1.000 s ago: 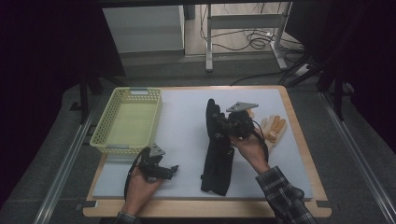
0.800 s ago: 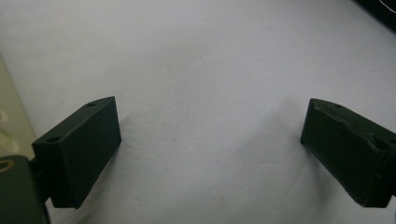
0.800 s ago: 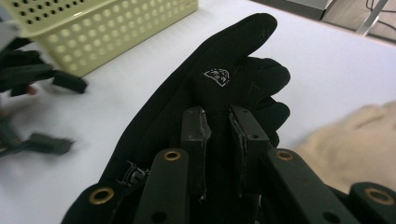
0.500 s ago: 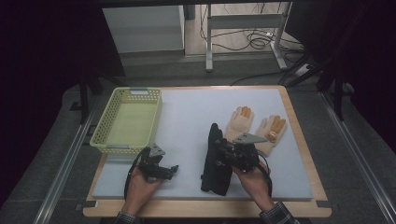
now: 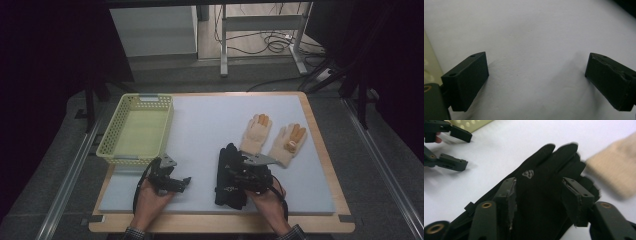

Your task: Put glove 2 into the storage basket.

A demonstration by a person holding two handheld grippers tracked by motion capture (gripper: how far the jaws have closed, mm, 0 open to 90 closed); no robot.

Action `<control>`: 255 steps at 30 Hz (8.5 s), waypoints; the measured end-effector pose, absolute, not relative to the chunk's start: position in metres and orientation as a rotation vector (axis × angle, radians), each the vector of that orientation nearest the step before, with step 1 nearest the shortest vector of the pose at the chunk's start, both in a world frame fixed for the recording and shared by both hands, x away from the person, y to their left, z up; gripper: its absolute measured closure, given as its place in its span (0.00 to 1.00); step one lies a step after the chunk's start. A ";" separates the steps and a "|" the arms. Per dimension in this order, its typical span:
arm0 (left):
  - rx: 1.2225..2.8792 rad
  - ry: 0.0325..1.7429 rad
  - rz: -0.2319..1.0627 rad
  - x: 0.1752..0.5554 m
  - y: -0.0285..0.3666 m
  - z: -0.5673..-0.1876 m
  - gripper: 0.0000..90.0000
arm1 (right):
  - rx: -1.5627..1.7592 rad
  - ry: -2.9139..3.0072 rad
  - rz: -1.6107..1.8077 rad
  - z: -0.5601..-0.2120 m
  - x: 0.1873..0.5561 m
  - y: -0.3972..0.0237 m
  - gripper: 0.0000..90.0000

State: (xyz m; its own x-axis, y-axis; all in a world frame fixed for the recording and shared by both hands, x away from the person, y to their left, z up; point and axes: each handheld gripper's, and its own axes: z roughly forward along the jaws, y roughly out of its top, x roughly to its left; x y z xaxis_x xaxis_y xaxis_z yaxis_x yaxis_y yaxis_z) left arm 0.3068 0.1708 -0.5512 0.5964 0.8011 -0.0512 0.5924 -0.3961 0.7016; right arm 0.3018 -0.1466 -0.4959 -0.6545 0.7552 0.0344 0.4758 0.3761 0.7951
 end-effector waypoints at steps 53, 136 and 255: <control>2.127 1.099 0.386 0.307 0.171 -0.551 0.05 | 0.867 2.674 1.182 -0.494 0.293 -0.135 0.69; 2.153 1.080 0.385 0.301 0.188 -0.551 0.03 | 0.915 2.586 1.157 -0.532 0.311 -0.139 0.82; 2.402 0.996 0.207 0.374 0.075 -0.517 0.60 | 1.040 2.362 0.995 -0.533 0.333 -0.238 0.23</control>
